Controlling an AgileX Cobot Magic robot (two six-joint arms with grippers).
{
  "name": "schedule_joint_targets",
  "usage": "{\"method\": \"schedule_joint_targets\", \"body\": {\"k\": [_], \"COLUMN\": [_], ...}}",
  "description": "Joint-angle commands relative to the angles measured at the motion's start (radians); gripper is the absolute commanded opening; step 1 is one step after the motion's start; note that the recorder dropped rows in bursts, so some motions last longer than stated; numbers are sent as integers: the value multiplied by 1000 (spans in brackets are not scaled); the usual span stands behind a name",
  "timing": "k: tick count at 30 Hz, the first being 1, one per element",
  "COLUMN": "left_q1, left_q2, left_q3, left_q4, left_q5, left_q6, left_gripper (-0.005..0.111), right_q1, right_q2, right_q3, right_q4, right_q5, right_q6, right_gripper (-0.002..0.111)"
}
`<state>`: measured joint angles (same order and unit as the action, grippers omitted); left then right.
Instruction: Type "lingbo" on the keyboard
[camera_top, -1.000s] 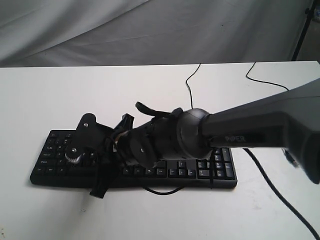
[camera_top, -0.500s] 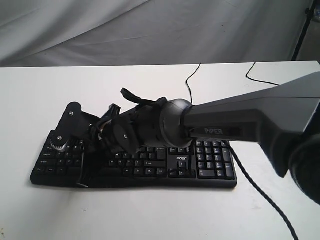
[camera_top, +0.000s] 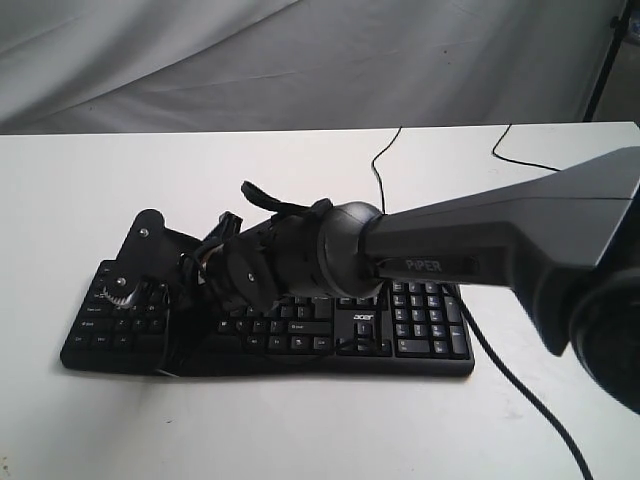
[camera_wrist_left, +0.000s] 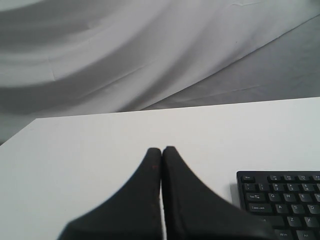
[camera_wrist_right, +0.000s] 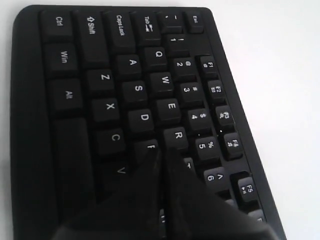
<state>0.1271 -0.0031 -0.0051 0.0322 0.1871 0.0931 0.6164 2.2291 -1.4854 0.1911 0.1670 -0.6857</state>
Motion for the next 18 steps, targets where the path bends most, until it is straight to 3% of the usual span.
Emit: {"method": "schedule_joint_targets", "body": {"k": [1,18], "left_q1": [-4,-4], "left_q2": [3,3], "left_q3": [5,5], "left_q4": [-1,-1], "left_q5": [-4,-4], "left_q6": [-3,-3], "left_gripper": [1,1], "right_q1": [2,2], "right_q2": [3,20], "right_q3": [-6,-6], "right_q4": [-5,-5], "right_q5": [-6,-19], "right_q6": [-3,-3], "right_gripper": [0,0]}}
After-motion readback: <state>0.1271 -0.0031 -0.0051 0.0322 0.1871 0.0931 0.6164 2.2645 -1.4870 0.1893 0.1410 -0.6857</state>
